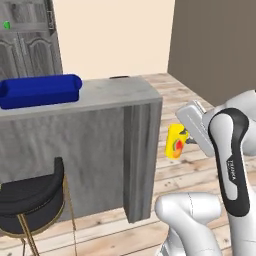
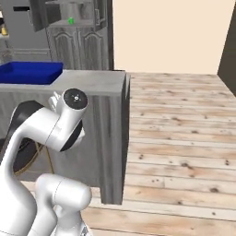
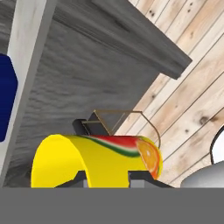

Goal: There is a tray on the dining counter. Grab the cup, mug, and pitcher and place them on the tray. The pitcher may be placed next to the tray if it cannot fit the tray.

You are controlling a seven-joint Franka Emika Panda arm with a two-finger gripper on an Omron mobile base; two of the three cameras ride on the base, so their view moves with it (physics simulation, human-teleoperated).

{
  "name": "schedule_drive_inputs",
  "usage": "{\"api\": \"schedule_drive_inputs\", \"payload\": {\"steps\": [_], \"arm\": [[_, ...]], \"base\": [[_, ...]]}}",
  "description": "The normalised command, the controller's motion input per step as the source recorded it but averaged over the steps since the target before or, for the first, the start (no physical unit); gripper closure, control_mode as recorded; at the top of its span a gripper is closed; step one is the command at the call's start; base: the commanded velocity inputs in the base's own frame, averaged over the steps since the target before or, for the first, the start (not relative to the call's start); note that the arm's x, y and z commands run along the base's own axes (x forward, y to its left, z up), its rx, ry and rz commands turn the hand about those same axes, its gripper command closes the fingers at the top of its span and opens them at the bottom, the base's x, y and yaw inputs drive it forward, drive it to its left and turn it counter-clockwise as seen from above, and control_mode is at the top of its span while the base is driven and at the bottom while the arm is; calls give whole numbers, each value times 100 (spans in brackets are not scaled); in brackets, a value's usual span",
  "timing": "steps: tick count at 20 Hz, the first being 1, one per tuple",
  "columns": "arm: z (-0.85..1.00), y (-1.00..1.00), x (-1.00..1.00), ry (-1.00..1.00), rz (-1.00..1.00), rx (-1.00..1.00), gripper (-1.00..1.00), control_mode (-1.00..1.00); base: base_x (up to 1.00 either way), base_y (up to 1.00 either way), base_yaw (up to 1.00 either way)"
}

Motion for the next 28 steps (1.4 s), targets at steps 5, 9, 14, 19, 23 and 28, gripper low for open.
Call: {"api": "schedule_drive_inputs", "payload": {"steps": [5,9,14,19,23,28], "arm": [[0,0,0,0,0,0,100,100],[0,0,0,0,0,0,100,100],[0,0,0,0,0,0,100,100],[0,0,0,0,0,0,100,100],[0,0,0,0,0,0,100,100],[0,0,0,0,0,0,100,100]], "base": [[40,1,-6],[38,-43,3],[42,-27,0],[62,-1,0],[68,0,0],[62,0,0]]}}
